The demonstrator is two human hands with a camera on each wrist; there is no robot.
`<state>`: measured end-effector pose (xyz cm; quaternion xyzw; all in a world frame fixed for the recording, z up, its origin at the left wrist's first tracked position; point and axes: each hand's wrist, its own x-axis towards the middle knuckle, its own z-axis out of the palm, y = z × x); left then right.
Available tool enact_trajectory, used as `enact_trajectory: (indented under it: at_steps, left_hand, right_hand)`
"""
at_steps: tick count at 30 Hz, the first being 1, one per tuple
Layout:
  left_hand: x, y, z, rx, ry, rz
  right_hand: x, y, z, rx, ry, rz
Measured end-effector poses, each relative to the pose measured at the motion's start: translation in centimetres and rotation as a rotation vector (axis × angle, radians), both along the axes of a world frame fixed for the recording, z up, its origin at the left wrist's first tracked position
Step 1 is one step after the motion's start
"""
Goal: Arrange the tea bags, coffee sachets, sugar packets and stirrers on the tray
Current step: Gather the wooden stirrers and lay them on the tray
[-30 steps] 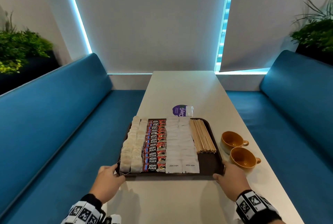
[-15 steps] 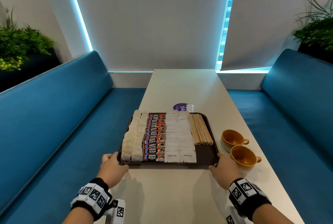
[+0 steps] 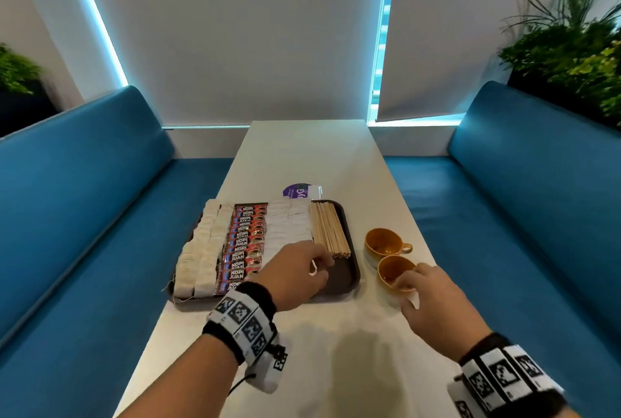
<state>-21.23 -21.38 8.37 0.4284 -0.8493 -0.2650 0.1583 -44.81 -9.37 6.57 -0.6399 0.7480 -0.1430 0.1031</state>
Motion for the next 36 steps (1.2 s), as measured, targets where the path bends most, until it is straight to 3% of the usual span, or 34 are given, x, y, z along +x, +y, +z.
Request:
enact_trajectory:
  at_steps: [6,12,26,36]
  left_hand:
    - [-8.4,-1.1,-1.7,0.011,-0.185,-0.168]
    - [-12.3,-2.4,-3.4,-0.003,-0.434,-0.315]
    - [-13.1,-6.1,-5.5,-0.073,-0.427,-0.326]
    - [-14.3,-10.4,-5.4,-0.035,-0.488,-0.229]
  right_hand:
    - [-4.4,-2.0,-2.0,0.033,-0.105,-0.156]
    - [-5.3,-3.6,-4.1,0.093,-0.264,-0.207]
    - [-5.2,-4.6,-4.2,0.029,-0.287,-0.218]
    - [-5.2,-4.8,-4.2,0.043,-0.319,-0.219]
